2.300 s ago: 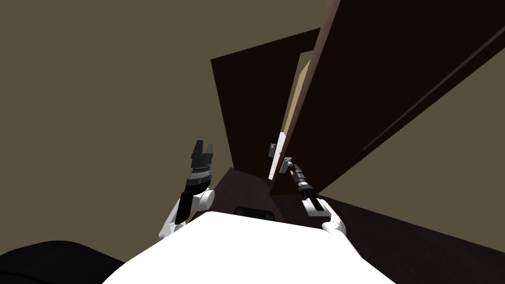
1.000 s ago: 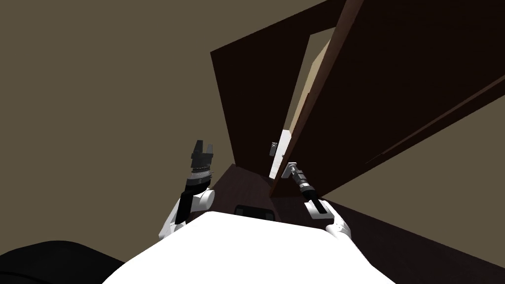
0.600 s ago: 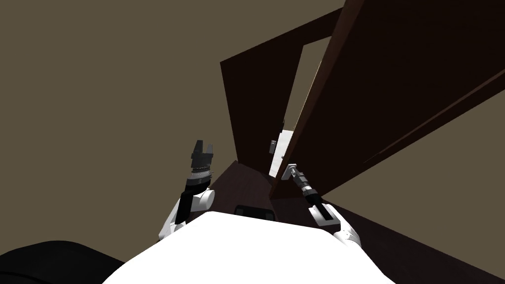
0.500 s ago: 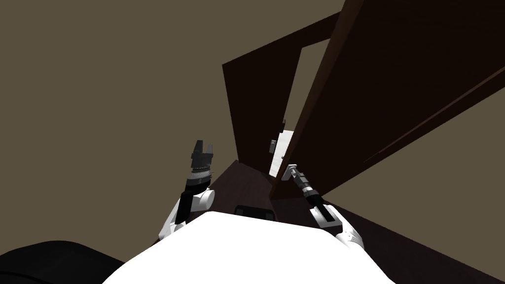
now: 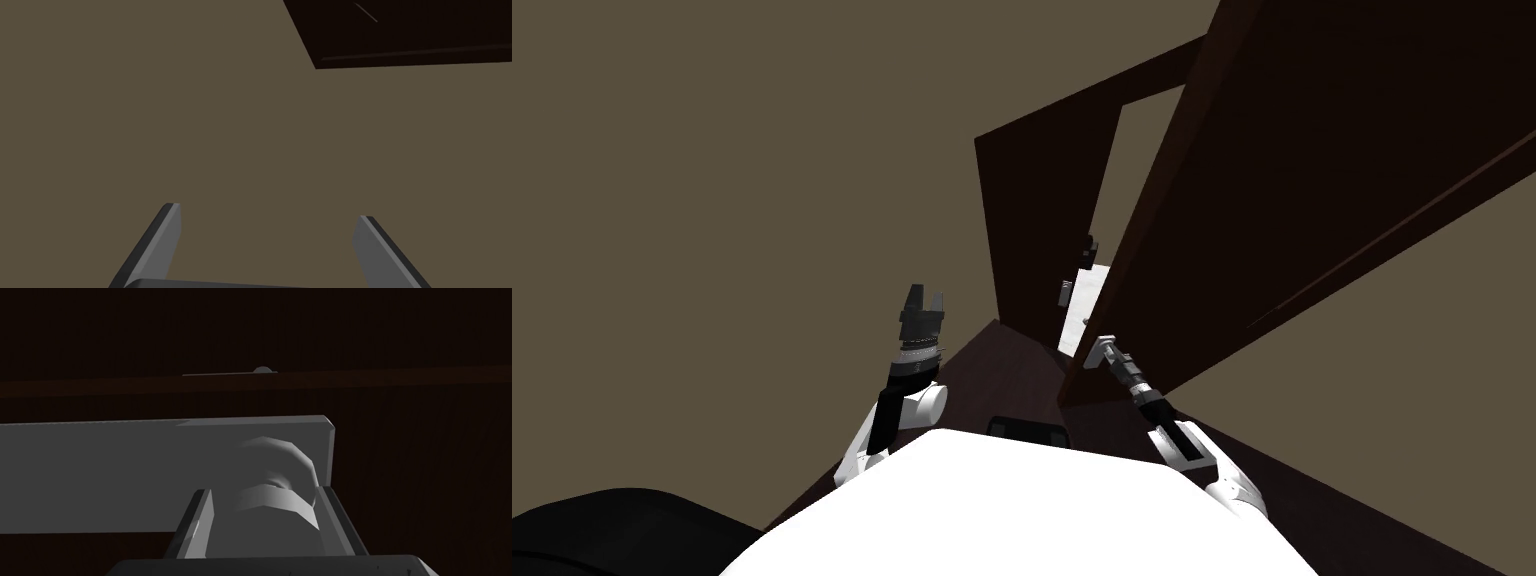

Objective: Pull the door open

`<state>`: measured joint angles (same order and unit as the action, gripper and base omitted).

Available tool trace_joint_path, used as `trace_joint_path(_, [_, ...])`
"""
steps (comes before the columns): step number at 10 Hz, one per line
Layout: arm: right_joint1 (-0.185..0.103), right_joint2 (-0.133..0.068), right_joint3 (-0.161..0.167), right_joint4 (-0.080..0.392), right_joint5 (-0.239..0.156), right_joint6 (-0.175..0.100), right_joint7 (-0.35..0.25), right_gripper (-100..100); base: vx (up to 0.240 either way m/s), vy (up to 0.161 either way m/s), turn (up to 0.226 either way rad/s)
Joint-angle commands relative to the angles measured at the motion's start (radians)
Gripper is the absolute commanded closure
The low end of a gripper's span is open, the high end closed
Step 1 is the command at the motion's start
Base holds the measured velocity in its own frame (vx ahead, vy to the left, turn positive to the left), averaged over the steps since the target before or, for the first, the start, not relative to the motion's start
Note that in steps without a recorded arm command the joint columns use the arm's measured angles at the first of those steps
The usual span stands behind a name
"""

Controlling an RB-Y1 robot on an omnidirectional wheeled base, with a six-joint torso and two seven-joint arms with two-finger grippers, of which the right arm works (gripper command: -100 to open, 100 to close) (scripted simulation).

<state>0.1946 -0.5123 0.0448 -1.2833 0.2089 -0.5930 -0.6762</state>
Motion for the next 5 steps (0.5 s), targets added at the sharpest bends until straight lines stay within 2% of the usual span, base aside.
trace_joint_path(1, [0.014,-0.017,0.003,0.005,0.005,-0.03,-0.015,100,-0.189,-0.106,0.157])
trace_joint_path(5, [0.034,-0.053,0.007,0.013,0.014,-0.091,-0.049,100,-0.19,-0.116,0.114])
